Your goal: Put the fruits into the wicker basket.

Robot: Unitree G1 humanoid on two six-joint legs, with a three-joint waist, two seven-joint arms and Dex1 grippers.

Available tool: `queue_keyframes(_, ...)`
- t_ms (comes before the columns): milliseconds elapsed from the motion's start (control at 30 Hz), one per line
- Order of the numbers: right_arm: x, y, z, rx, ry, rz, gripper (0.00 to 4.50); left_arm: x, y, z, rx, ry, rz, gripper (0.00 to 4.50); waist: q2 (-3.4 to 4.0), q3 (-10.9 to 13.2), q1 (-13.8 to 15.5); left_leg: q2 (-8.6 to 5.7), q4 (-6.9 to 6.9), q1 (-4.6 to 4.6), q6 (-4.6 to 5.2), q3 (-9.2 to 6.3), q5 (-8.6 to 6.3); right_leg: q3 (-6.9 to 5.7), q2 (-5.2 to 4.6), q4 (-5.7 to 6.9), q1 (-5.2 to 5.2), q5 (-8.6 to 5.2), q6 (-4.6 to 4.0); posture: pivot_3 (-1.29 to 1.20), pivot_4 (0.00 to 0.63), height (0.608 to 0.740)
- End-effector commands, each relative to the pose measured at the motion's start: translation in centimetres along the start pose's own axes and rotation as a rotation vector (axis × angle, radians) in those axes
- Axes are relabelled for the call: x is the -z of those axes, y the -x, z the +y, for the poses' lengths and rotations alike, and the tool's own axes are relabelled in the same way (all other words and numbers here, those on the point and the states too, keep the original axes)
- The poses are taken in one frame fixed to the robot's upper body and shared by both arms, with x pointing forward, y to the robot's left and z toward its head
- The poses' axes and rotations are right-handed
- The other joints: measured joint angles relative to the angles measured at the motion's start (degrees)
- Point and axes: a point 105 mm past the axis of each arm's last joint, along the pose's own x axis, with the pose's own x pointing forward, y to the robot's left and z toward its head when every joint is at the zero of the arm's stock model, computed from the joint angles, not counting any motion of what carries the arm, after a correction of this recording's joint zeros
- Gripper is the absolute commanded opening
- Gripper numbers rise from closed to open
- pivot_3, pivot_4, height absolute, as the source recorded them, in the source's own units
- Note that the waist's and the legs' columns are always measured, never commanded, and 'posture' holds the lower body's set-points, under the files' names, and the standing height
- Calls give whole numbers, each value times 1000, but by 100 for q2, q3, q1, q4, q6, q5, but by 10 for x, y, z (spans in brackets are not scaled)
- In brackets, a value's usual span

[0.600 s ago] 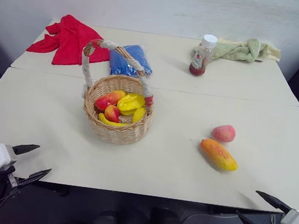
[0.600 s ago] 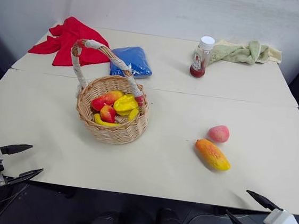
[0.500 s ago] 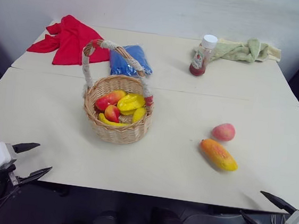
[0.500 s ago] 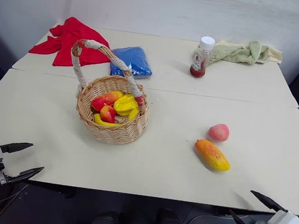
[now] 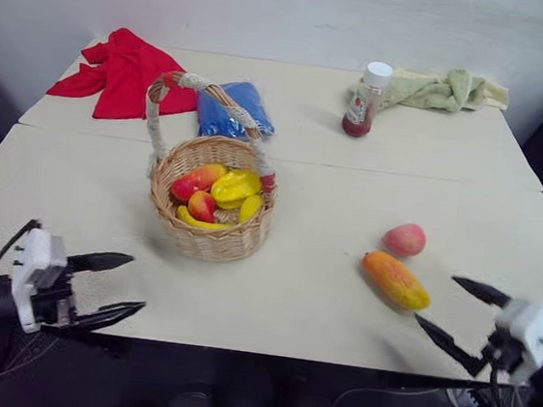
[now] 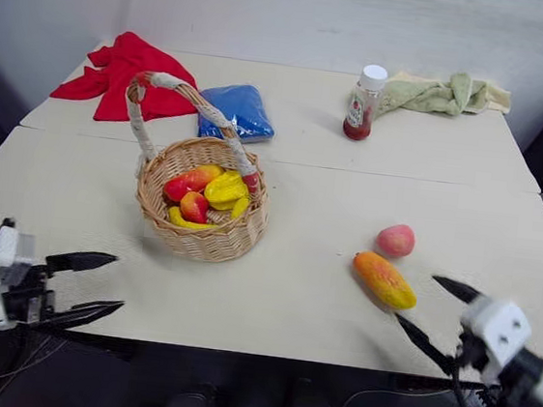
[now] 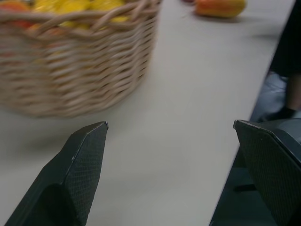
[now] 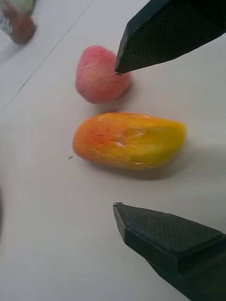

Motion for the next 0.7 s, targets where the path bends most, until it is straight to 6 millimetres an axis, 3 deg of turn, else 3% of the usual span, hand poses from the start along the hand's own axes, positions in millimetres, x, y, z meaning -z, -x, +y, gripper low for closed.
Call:
queue_keyframes(33, 2, -18, -7, 14, -74, 72, 4475, -7, -8, -9, 46, 1, -29, 4500, -1, 0, 12, 4, 0, 0, -7, -5, -1, -6, 9, 2, 0, 6, 11, 0, 150, 740)
queue_keyframes(333, 31, -43, 0, -157, -265, 241, 4475, -6, -14, -10, 78, -11, -21, 4500, -2, 0, 121, 3, 32, -14, -9, -4, 0, -10, 28, 13, -6, 9, 20, 0, 150, 740)
queue_keyframes(433, 30, -48, -7, -196, -210, 205, 3881, -8, -14, -8, 74, -20, -32, 4500, -2, 1, 129, 3, 33, -15, -8, -3, 0, -9, 32, 12, -6, 10, 22, 0, 150, 740)
queue_keyframes(600, 22, -57, -3, -313, -119, 135, 2424, -13, -14, -10, 79, -16, -76, 4500, -2, 1, 122, 6, 32, -22, -7, 0, 0, -7, 44, 13, -14, 11, 25, 0, 150, 740)
queue_keyframes(700, -8, -66, 13, -451, -78, 9, 2396, -16, -13, -9, 51, 6, -126, 4500, -2, 1, 113, 8, 34, -21, -8, 2, 0, -6, 50, 15, -14, 13, 27, 0, 150, 740)
